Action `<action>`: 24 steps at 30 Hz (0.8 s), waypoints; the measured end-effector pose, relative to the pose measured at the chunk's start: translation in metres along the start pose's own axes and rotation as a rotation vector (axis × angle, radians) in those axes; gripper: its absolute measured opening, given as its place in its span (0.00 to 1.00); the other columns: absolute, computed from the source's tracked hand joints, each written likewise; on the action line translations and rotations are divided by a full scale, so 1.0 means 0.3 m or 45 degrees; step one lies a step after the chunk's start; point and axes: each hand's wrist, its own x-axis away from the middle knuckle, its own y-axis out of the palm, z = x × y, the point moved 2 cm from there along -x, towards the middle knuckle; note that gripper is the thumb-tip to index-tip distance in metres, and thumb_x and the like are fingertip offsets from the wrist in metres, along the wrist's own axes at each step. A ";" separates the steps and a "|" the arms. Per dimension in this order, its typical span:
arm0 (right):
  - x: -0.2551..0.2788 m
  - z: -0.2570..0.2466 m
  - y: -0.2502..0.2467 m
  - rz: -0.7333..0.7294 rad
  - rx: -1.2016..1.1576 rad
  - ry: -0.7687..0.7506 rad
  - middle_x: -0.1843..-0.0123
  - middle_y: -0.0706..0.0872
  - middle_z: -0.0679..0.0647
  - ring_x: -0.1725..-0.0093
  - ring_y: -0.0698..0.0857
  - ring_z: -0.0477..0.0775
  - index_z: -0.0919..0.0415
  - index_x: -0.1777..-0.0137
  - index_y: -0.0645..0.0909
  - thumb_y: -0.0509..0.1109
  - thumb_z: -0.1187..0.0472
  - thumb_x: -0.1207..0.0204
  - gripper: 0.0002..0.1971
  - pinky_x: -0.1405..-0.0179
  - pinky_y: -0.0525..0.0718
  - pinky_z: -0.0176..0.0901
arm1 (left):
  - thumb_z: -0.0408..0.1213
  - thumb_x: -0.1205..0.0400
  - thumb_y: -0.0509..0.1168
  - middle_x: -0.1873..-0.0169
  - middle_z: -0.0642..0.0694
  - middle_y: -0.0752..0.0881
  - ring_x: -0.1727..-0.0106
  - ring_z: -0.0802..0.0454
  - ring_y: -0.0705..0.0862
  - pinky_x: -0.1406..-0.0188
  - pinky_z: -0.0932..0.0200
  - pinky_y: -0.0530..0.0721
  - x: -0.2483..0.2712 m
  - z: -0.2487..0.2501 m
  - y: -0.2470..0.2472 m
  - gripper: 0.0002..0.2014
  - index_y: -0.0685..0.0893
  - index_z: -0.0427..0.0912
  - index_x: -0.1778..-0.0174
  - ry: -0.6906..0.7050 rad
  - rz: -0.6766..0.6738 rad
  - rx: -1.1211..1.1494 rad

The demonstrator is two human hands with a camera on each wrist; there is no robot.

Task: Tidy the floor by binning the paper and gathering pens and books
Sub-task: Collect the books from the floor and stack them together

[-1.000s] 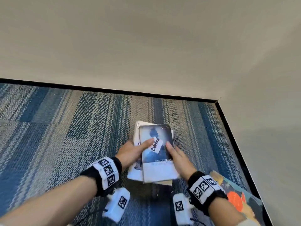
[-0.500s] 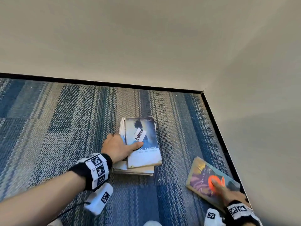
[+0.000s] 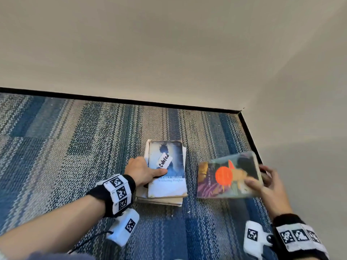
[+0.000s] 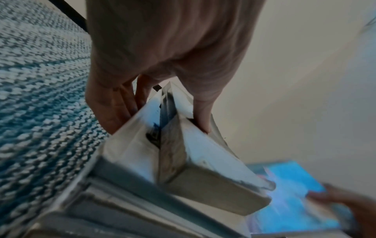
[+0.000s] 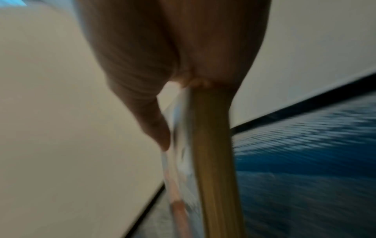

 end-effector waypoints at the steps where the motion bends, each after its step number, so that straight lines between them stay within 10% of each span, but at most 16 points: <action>1: 0.018 -0.056 0.023 -0.123 0.062 -0.123 0.40 0.85 0.57 0.47 0.86 0.54 0.58 0.29 0.72 0.73 0.80 0.32 0.33 0.47 0.85 0.44 | 0.71 0.45 0.77 0.59 0.39 0.89 0.59 0.42 0.88 0.65 0.56 0.84 0.002 0.005 -0.003 0.36 0.83 0.38 0.66 -0.009 0.003 0.018; 5: 0.076 -0.120 0.131 -0.070 0.284 -0.306 0.44 0.84 0.45 0.48 0.85 0.45 0.46 0.23 0.67 0.80 0.69 0.33 0.41 0.48 0.82 0.42 | 0.56 0.38 0.83 0.68 0.45 0.89 0.65 0.48 0.86 0.70 0.61 0.79 0.015 0.011 -0.023 0.24 0.84 0.39 0.68 -0.044 -0.019 0.181; 8: 0.125 -0.066 0.220 0.183 -0.084 -0.179 0.51 0.87 0.49 0.56 0.87 0.38 0.59 0.35 0.77 0.81 0.70 0.35 0.28 0.52 0.85 0.33 | 0.53 0.40 0.85 0.69 0.48 0.89 0.66 0.50 0.87 0.68 0.60 0.83 0.019 -0.009 -0.036 0.22 0.86 0.39 0.67 -0.053 -0.061 0.326; 11: 0.143 0.030 0.286 0.071 -0.172 -0.012 0.53 0.90 0.55 0.58 0.88 0.38 0.65 0.48 0.84 0.80 0.69 0.33 0.14 0.37 0.83 0.47 | 0.42 0.37 0.85 0.67 0.47 0.91 0.64 0.48 0.90 0.61 0.57 0.87 0.038 -0.027 -0.049 0.19 0.86 0.37 0.60 -0.043 -0.173 0.559; 13: 0.133 0.055 0.304 0.008 -0.127 0.033 0.54 0.89 0.55 0.59 0.87 0.33 0.61 0.52 0.84 0.77 0.68 0.30 0.08 0.41 0.82 0.37 | 0.35 0.34 0.83 0.57 0.42 0.93 0.55 0.41 0.92 0.48 0.43 0.89 0.053 -0.043 -0.059 0.21 0.85 0.36 0.49 -0.047 -0.211 0.762; 15: 0.102 0.054 0.302 0.043 -0.126 0.003 0.48 0.88 0.59 0.48 0.88 0.44 0.62 0.45 0.82 0.76 0.67 0.28 0.12 0.46 0.82 0.31 | 0.31 0.32 0.81 0.54 0.40 0.92 0.52 0.38 0.91 0.47 0.36 0.88 0.062 -0.054 -0.074 0.22 0.83 0.39 0.44 -0.021 -0.159 0.905; 19: 0.047 -0.017 0.276 0.287 -0.054 -0.203 0.49 0.88 0.50 0.48 0.86 0.57 0.46 0.47 0.79 0.75 0.54 0.26 0.11 0.41 0.83 0.59 | 0.28 0.29 0.77 0.51 0.36 0.91 0.53 0.36 0.91 0.52 0.37 0.89 0.068 -0.056 -0.157 0.22 0.79 0.36 0.40 0.016 -0.061 1.136; 24: 0.030 -0.149 0.283 0.373 -0.139 -0.308 0.52 0.87 0.48 0.52 0.86 0.54 0.47 0.46 0.78 0.70 0.44 0.23 0.11 0.49 0.82 0.49 | 0.37 0.28 0.73 0.49 0.31 0.89 0.62 0.39 0.90 0.62 0.49 0.90 0.056 -0.049 -0.283 0.27 0.79 0.29 0.34 0.059 -0.184 1.390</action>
